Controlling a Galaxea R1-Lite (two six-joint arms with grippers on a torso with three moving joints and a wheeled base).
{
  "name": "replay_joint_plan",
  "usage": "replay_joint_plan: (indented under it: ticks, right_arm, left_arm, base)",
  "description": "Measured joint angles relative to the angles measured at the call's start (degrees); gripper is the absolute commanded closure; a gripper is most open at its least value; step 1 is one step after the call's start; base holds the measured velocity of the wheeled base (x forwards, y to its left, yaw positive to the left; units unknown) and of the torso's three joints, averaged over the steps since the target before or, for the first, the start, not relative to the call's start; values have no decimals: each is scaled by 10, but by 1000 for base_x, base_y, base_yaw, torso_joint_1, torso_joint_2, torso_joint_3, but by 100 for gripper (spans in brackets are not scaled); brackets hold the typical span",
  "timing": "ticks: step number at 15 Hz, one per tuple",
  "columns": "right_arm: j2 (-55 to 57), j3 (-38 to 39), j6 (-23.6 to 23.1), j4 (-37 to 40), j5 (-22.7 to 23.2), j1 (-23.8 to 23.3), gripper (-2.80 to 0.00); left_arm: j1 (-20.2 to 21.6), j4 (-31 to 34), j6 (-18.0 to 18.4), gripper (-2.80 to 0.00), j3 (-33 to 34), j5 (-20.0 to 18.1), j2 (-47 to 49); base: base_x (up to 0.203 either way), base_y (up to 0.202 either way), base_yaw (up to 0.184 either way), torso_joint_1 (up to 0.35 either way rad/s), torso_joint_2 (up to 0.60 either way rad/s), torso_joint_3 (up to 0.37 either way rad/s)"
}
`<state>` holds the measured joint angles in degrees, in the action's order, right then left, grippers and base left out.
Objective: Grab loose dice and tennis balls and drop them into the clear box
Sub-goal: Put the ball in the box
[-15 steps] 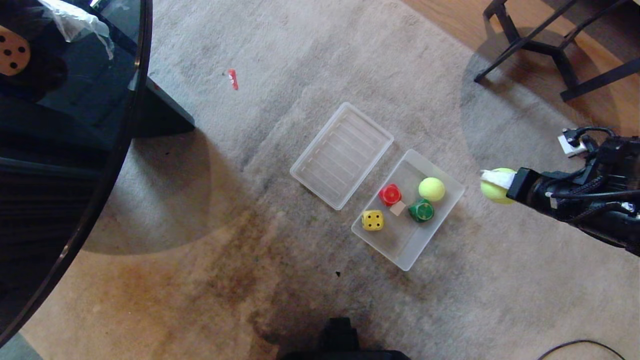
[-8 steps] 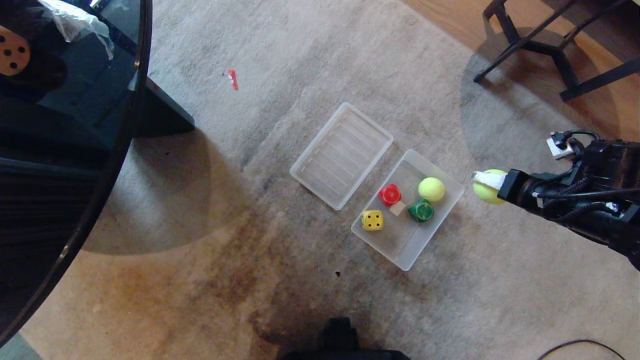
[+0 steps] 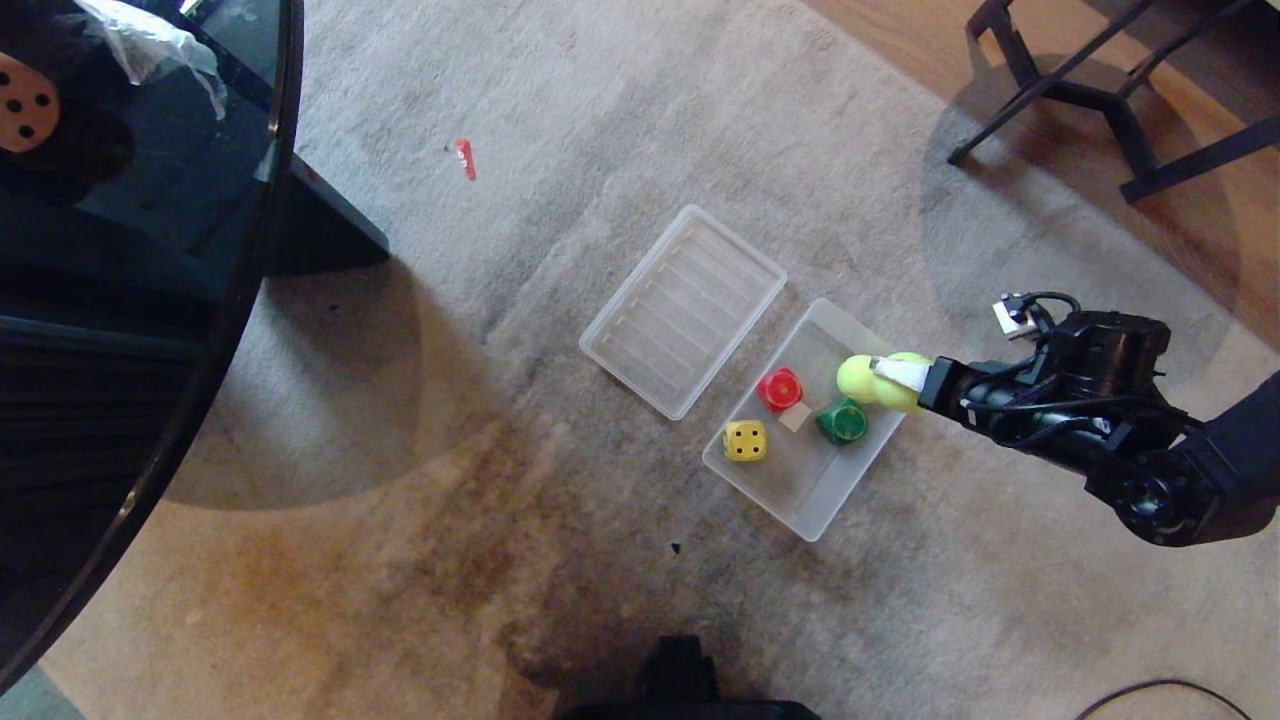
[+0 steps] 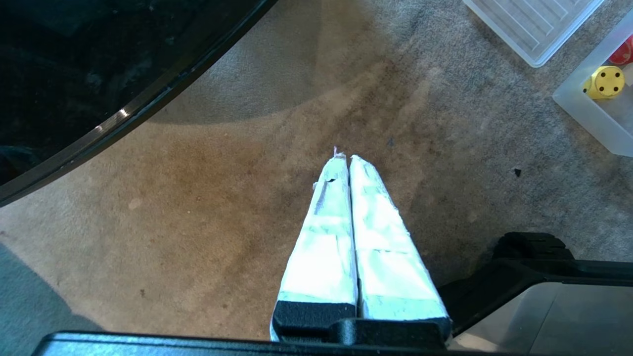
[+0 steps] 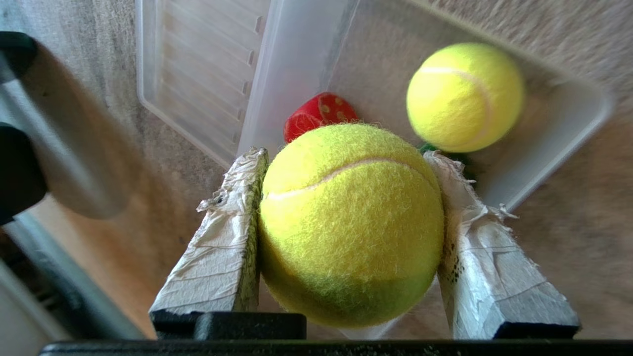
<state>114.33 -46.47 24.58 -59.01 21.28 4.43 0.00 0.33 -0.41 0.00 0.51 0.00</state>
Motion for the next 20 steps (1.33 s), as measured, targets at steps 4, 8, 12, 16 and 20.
replay_joint_plan:
  ticks: [4,8,12,16,20]
  right_arm:
    - [28,-22,26,-1,9,5,0]
    - [64,-40,28,-59,12,6,-278]
    - [80,-44,29,-64,13,7,-280]
    - [87,-75,40,-92,13,7,-280]
    - [75,-59,40,-79,22,6,-280]
  left_arm:
    - [0,0,0,0,0,0,0]
    - [0,0,0,0,0,0,0]
    - [0,0,0,0,0,0,0]
    - [0,0,0,0,0,0,0]
    - [0,0,0,0,0,0,0]
  base:
    - [0,0,0,0,0,0]
    - [0,0,0,0,0,0]
    - [0,0,0,0,0,0]
    - [0,0,0,0,0,0]
    - [0,0,0,0,0,0]
